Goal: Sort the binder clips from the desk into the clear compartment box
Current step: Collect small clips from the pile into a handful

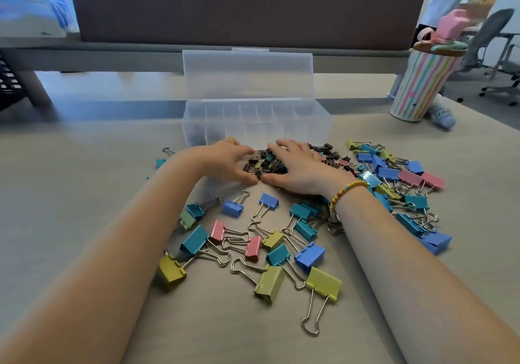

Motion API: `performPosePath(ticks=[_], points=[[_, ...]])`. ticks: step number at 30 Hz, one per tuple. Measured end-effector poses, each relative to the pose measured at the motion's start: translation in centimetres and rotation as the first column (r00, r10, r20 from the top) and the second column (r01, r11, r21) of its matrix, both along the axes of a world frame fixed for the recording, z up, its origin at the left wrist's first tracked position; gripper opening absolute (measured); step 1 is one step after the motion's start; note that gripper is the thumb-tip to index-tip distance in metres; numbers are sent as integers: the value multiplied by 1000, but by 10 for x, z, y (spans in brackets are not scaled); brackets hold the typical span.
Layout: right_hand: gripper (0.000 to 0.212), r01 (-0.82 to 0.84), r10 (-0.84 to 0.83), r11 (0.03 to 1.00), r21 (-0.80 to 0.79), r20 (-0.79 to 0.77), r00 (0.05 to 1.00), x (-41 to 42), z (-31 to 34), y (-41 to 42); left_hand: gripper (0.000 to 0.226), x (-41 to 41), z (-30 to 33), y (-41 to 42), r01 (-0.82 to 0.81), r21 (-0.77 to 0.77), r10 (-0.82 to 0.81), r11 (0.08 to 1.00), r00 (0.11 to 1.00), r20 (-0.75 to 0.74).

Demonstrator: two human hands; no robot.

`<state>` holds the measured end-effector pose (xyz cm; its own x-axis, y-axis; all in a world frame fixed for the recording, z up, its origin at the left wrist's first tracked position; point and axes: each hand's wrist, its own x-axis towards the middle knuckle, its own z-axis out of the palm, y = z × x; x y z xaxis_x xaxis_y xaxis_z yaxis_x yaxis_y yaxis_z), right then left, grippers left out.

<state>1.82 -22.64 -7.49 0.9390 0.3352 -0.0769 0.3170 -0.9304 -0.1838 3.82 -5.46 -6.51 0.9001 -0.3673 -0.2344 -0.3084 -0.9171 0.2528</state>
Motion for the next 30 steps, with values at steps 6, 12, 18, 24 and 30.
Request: performPosePath(ticks=[6, 12, 18, 24, 30], points=[[68, -38, 38, 999, -23, 4, 999, 0, -1, 2, 52, -3, 3, 4, 22, -41, -21, 999, 1000, 13], [65, -4, 6, 1000, -29, 57, 998, 0, -5, 3, 37, -2, -4, 0, 31, -64, -21, 997, 989, 149], [54, 8, -4, 1000, -24, 167, 986, 0, -8, 10, 28, -4, -8, -5, 45, 63, -58, 997, 975, 215], [45, 23, -19, 1000, -17, 233, 972, 0, -9, 14, 26, -5, -10, -12, 4, 163, -45, 987, 968, 246], [35, 22, -23, 1000, 7, 278, 960, 1, -11, 14, 22, -1, -8, -10, -35, 102, 7, 994, 966, 260]])
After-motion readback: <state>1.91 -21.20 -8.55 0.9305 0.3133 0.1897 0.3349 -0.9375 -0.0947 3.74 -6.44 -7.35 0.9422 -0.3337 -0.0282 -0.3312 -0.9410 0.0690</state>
